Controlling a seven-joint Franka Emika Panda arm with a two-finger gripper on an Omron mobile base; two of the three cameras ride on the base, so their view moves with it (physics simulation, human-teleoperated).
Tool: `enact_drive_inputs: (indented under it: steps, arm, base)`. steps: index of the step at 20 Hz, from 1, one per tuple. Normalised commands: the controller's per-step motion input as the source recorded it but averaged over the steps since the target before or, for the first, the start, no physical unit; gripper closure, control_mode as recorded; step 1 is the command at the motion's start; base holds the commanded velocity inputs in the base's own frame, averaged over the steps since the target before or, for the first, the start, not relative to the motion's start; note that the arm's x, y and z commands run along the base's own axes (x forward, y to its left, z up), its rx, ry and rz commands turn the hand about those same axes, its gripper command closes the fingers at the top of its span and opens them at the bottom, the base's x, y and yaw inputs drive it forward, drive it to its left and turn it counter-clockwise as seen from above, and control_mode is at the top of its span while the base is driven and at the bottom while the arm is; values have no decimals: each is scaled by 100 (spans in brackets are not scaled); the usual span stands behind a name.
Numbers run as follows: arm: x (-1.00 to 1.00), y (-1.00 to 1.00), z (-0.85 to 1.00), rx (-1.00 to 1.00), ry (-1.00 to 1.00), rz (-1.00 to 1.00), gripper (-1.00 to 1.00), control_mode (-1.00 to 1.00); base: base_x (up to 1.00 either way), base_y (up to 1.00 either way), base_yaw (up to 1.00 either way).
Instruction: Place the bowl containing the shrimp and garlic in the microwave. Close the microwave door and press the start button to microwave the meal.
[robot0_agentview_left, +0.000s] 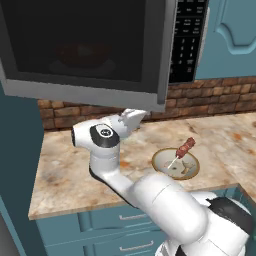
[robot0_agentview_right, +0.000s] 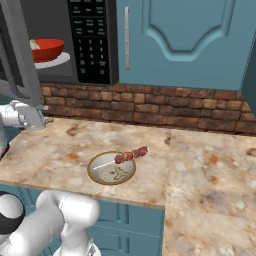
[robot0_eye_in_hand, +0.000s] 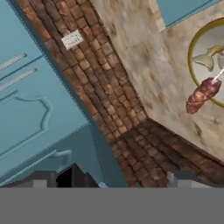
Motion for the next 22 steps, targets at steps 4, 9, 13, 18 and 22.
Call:
enact_drive_inputs:
  steps: [4, 9, 13, 18, 22]
  arm:
    - [66, -79, 99, 0, 61, -24, -100, -100]
    - [71, -79, 100, -2, 62, -21, -100, -100]
    - [72, -80, 100, -2, 64, -18, -100, -100]
    - [21, -95, 48, 0, 51, -7, -100, -100]
    - [-94, -89, -16, 0, 10, 3, -100, -100]
  base:
    - [0, 0, 0]
    - [0, 0, 0]
    - [0, 0, 0]
    - [0, 0, 0]
    - [0, 0, 0]
